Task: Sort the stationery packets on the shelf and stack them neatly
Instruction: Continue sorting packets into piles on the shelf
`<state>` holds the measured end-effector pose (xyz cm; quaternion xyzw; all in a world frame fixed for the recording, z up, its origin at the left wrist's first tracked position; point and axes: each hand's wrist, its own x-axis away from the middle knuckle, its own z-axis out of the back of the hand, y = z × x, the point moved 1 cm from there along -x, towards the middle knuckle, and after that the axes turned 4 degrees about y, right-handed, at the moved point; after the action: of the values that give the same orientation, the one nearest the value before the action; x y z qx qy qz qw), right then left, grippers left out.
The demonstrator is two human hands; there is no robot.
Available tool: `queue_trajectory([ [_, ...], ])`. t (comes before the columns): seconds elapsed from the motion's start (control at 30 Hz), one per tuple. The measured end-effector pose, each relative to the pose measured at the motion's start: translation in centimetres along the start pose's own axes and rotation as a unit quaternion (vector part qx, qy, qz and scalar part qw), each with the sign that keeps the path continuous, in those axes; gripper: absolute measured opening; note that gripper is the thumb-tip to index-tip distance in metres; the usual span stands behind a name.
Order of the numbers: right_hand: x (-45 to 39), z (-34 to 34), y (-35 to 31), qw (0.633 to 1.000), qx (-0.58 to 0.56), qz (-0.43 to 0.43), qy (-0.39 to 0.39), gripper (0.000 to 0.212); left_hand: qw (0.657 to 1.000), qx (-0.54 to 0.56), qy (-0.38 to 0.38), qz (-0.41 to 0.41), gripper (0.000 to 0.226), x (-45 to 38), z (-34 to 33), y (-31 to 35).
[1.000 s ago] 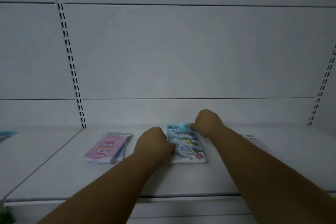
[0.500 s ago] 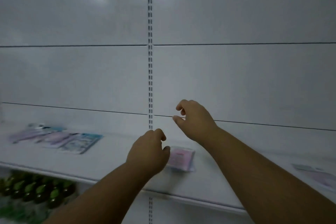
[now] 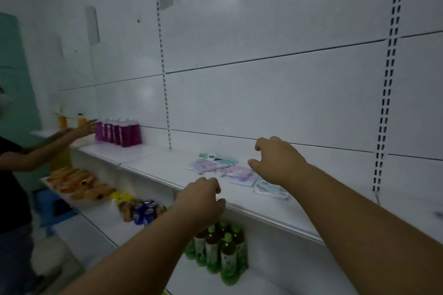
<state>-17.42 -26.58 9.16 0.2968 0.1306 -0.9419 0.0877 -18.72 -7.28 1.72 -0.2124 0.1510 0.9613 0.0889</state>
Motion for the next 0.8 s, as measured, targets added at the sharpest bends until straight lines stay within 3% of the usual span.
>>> queue_trajectory([
  [0.53,-14.8,-14.1,-1.4,0.998,0.037,-0.027,-0.041,0.045,0.999,0.036,0.000,-0.010,0.028,-17.5,-6.7,-11.5],
  [0.67,-15.2,-16.1,-1.0,0.995,0.068,-0.064,-0.044,0.044,0.999,-0.022,-0.012,-0.040,0.039,-21.6,-8.9,-13.4],
  [0.8,-15.2,-17.2,-1.2,0.989,0.083,-0.104,-0.057,0.045,0.991,-0.082,-0.095,-0.053,0.064,-25.1,-10.5,-14.1],
])
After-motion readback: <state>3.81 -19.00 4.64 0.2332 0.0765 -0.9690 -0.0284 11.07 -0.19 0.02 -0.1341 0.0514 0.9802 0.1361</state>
